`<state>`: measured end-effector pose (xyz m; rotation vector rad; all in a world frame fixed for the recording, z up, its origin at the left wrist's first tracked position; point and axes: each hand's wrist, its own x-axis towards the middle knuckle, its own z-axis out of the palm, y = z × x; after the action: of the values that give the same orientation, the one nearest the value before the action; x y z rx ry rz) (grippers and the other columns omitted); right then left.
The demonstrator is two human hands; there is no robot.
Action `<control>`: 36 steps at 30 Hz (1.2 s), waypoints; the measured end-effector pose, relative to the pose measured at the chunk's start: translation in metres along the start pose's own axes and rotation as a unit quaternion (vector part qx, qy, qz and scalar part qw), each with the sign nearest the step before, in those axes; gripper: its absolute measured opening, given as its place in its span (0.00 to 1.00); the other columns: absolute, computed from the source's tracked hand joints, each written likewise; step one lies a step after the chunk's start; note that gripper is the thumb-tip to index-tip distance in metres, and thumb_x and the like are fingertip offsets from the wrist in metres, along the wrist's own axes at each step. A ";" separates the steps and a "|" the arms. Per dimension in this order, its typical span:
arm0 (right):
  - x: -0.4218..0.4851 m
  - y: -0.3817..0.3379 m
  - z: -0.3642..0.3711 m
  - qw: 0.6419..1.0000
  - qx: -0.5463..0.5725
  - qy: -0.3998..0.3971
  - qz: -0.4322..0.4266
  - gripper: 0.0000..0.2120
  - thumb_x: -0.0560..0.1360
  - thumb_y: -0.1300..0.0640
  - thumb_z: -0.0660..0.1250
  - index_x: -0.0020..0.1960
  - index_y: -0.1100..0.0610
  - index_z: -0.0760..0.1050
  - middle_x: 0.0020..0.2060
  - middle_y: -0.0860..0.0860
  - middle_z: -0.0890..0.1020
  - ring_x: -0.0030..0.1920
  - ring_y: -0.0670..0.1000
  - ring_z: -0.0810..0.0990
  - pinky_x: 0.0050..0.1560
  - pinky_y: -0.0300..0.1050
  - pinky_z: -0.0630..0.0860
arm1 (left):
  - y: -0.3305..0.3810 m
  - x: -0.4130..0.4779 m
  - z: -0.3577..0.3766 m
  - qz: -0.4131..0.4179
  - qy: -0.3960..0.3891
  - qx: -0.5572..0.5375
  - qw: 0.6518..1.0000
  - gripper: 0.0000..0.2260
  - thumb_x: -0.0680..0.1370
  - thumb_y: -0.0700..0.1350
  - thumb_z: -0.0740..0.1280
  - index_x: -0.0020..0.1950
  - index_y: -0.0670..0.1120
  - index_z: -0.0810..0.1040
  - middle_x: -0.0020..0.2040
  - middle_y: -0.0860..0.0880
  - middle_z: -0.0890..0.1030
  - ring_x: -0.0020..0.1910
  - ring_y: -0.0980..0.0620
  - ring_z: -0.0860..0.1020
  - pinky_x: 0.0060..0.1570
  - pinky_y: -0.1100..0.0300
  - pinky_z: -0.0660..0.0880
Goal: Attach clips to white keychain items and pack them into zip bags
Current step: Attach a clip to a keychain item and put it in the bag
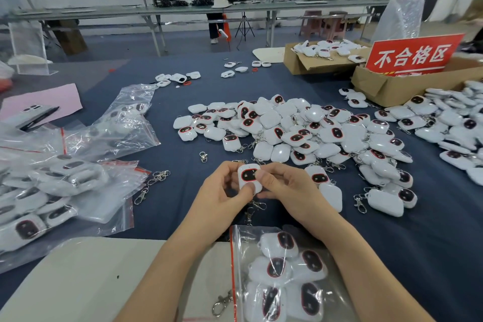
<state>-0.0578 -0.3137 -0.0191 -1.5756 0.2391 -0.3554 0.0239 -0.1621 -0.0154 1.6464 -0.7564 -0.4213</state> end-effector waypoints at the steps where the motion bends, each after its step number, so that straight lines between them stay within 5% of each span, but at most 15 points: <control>1: 0.000 0.000 0.000 1.000 -0.002 -0.001 -0.001 0.06 0.80 0.58 0.67 0.49 0.51 0.82 0.42 0.48 0.87 0.45 0.45 0.86 0.45 0.38 0.82 | -0.001 0.000 0.000 -0.001 0.001 0.003 1.000 0.09 0.79 0.43 0.71 0.55 0.55 0.79 0.47 0.54 0.84 0.45 0.57 0.81 0.46 0.62 0.79; 16: -0.001 -0.002 0.000 0.999 0.046 0.021 0.009 0.06 0.79 0.59 0.67 0.53 0.59 0.81 0.45 0.53 0.87 0.49 0.49 0.86 0.48 0.39 0.82 | -0.003 0.004 0.002 -0.008 0.039 -0.036 0.999 0.12 0.79 0.42 0.72 0.59 0.53 0.76 0.46 0.53 0.86 0.40 0.58 0.82 0.39 0.67 0.78; 22: 0.000 -0.001 0.000 0.998 0.058 0.018 0.007 0.04 0.79 0.62 0.67 0.52 0.58 0.81 0.48 0.56 0.87 0.50 0.51 0.86 0.49 0.40 0.82 | -0.005 0.006 0.002 0.004 0.063 -0.010 0.998 0.09 0.80 0.43 0.71 0.56 0.57 0.79 0.47 0.55 0.84 0.44 0.56 0.83 0.43 0.61 0.80; 29: -0.002 -0.005 0.001 0.997 0.079 0.022 -0.002 0.10 0.72 0.65 0.74 0.50 0.61 0.75 0.43 0.53 0.85 0.41 0.48 0.87 0.42 0.39 0.82 | -0.003 -0.003 0.003 0.052 -0.031 0.047 0.997 0.19 0.79 0.47 0.69 0.64 0.69 0.75 0.55 0.57 0.81 0.55 0.57 0.80 0.52 0.63 0.78; 31: -0.002 -0.005 0.002 0.998 0.040 0.040 -0.005 0.10 0.72 0.64 0.75 0.48 0.59 0.75 0.42 0.53 0.82 0.38 0.47 0.84 0.41 0.39 0.81 | -0.002 -0.003 0.004 0.070 -0.032 0.090 0.993 0.14 0.81 0.45 0.68 0.63 0.63 0.78 0.49 0.55 0.82 0.49 0.56 0.81 0.48 0.63 0.77; 34: -0.001 -0.005 0.001 0.999 0.004 0.053 -0.011 0.09 0.74 0.63 0.74 0.45 0.59 0.73 0.37 0.55 0.82 0.35 0.47 0.82 0.41 0.39 0.81 | -0.003 -0.002 0.005 0.067 -0.024 0.118 0.990 0.06 0.84 0.46 0.64 0.54 0.53 0.81 0.41 0.51 0.83 0.42 0.47 0.80 0.44 0.49 0.77; 36: -0.001 -0.005 0.001 0.998 0.013 0.056 -0.010 0.10 0.74 0.65 0.73 0.44 0.60 0.72 0.34 0.55 0.82 0.33 0.48 0.83 0.39 0.38 0.81 | -0.003 -0.001 0.004 0.065 -0.003 0.114 0.991 0.08 0.84 0.45 0.64 0.53 0.51 0.83 0.41 0.52 0.85 0.42 0.49 0.81 0.45 0.53 0.78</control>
<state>-0.0584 -0.3122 -0.0143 -1.5357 0.3039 -0.4623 0.0212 -0.1641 -0.0194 1.7946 -0.9381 -0.2532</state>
